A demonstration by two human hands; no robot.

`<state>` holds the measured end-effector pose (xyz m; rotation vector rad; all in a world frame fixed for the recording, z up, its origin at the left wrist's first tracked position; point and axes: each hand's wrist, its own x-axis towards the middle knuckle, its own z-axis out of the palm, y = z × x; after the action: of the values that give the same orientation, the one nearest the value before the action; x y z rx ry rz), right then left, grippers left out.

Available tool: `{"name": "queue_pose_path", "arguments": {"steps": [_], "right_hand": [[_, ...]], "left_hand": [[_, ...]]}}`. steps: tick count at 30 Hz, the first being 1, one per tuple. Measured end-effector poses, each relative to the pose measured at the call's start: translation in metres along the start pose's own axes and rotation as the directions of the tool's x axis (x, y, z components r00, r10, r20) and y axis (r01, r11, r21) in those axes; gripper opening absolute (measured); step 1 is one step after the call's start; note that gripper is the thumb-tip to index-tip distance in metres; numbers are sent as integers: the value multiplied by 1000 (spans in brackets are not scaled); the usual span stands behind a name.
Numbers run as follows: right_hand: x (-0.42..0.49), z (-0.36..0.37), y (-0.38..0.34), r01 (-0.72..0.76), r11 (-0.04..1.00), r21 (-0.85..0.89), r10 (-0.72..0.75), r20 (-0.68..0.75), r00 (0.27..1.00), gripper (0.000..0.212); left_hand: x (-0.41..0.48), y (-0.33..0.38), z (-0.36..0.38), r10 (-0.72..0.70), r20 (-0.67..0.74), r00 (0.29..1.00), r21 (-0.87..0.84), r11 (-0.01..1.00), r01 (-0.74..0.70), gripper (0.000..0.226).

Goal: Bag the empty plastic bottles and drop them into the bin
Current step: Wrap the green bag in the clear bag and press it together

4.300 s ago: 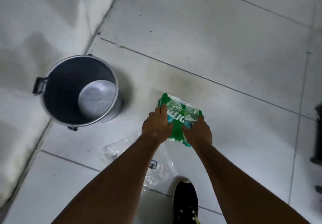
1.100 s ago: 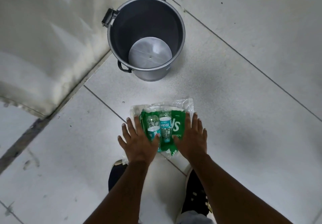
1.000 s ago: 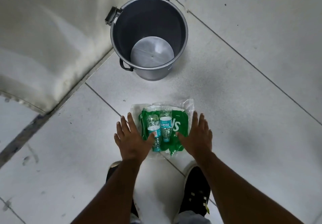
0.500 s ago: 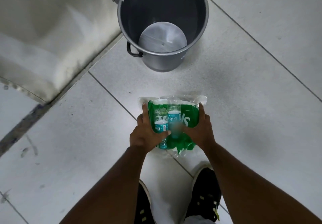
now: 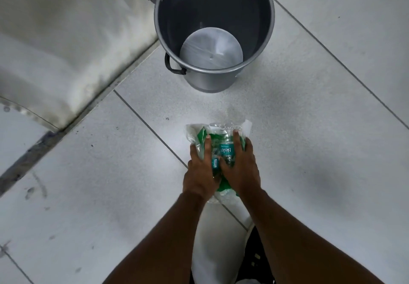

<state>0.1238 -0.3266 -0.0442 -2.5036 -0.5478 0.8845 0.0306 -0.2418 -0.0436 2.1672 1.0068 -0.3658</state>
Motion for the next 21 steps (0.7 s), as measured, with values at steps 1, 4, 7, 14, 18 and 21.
{"name": "queue_pose_path", "arguments": {"steps": [1, 4, 7, 14, 18, 21], "right_hand": [[1, 3, -2, 8, 999, -34, -7, 4, 1000, 91], [3, 9, -4, 2, 992, -124, -2, 2, 1000, 94], [2, 1, -12, -14, 987, -158, 16, 9, 1000, 93], [-39, -64, -61, -50, 989, -139, 54, 20, 998, 95], [-68, -125, -107, -24, 990, -138, 29, 37, 999, 93], [-77, -178, -150, 11, 991, -131, -9, 17, 1000, 90]], "left_hand": [[0, 0, 2, -14, 2, 1000, 23, 1000, 14, 108], [3, 3, 6, -75, 12, 997, 72, 995, 74, 103], [5, 11, 0, -91, -8, 996, 140, 986, 92, 102], [-44, 60, -60, -87, -67, 994, 176, 980, 97, 104], [-79, 102, -127, -112, -76, 991, 177, 976, 124, 97], [-89, 143, -188, -135, -90, 987, 184, 971, 150, 101]]}}
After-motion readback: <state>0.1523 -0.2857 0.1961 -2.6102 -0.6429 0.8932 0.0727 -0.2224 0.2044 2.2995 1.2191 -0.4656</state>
